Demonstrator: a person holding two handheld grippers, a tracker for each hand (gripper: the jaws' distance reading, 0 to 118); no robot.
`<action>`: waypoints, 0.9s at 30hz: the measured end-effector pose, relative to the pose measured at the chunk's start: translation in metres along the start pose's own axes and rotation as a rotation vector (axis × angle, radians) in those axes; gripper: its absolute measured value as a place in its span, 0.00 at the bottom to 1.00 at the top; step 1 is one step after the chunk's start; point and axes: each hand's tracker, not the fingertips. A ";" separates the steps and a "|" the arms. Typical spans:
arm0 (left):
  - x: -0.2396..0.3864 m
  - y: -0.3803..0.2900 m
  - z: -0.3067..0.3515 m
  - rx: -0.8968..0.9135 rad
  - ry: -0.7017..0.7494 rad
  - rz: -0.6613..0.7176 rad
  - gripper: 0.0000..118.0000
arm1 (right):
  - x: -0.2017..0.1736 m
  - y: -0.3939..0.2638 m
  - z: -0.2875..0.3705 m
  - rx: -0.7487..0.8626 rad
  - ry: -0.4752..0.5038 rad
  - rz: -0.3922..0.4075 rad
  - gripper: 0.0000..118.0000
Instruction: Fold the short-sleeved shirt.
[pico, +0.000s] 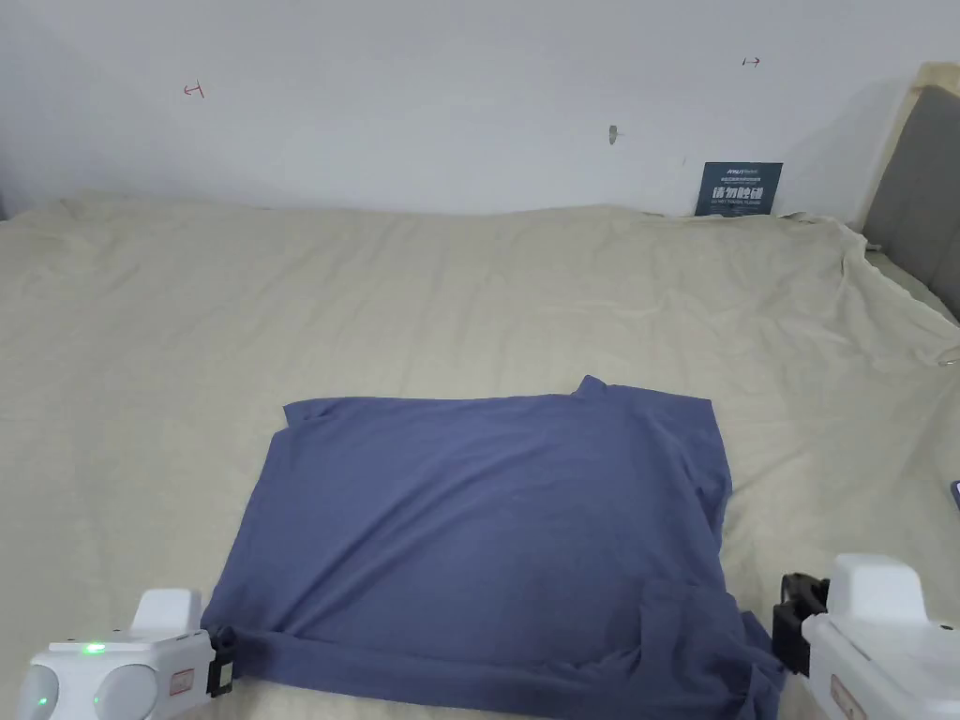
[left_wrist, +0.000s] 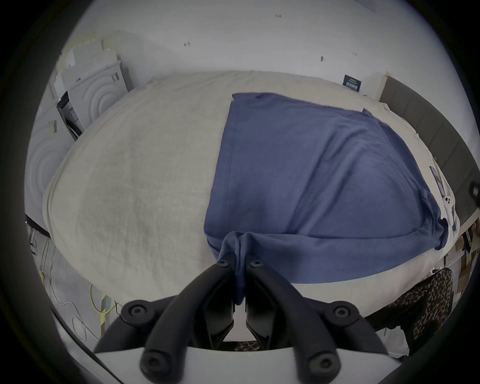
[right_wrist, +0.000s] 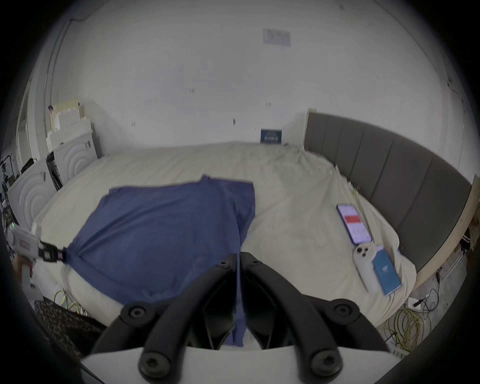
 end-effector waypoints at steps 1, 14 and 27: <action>-0.001 0.002 0.005 0.016 -0.008 0.005 0.03 | 0.002 -0.008 -0.006 -0.034 -0.005 0.000 0.10; -0.005 0.016 0.029 0.101 -0.035 0.031 0.03 | -0.019 -0.072 -0.039 -0.274 0.031 -0.063 0.44; -0.012 0.013 0.029 0.105 -0.044 0.069 0.03 | -0.010 -0.052 -0.024 -0.204 0.040 -0.035 0.03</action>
